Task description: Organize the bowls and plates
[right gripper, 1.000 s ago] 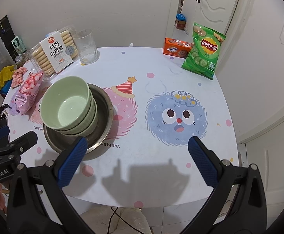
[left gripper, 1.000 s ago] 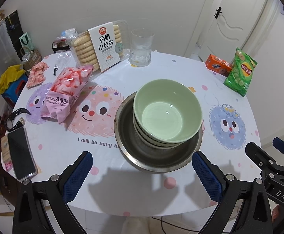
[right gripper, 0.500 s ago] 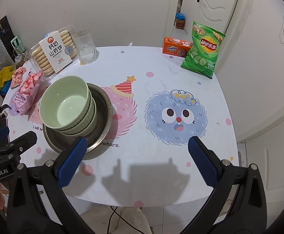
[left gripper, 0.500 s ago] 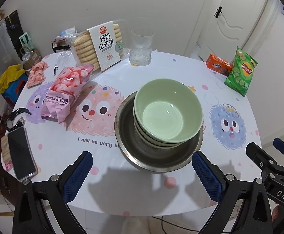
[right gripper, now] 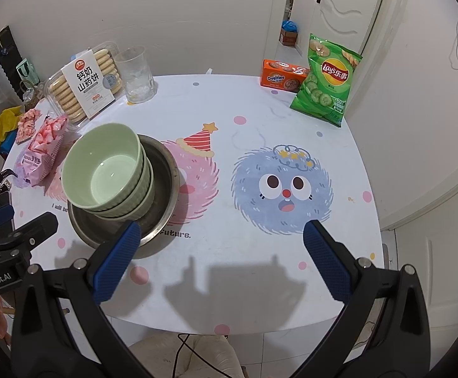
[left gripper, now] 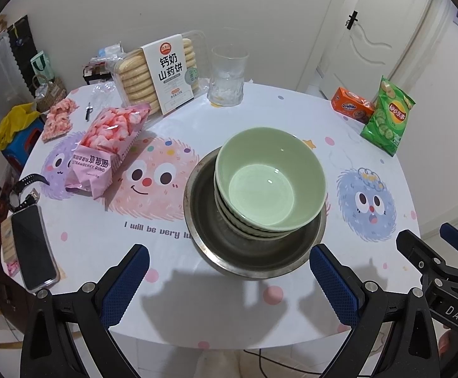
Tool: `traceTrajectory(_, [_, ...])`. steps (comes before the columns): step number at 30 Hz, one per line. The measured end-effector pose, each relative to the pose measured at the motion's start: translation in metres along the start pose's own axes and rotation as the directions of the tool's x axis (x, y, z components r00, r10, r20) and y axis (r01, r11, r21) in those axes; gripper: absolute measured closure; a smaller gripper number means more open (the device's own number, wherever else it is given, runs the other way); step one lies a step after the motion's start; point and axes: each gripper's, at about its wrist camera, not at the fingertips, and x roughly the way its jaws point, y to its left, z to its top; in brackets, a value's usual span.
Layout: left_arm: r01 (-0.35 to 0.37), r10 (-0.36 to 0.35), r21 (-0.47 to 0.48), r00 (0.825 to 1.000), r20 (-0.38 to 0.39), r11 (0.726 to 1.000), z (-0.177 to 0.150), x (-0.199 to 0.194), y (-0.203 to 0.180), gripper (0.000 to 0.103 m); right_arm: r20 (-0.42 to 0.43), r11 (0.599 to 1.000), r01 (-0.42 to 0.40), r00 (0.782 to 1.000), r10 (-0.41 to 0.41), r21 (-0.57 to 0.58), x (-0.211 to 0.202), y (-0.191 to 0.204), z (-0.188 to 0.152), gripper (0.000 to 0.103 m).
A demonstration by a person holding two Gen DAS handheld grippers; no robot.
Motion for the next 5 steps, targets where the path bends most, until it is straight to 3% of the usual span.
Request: traceTrajectory(5, [-0.002, 0.002, -0.001, 1.0, -0.001, 1.0, 0.0001, -0.0004, 0.0005, 0.0, -0.001, 1.0, 0.001, 1.0, -0.001, -0.001, 0.0001, 0.0002, 0.0004, 0.0])
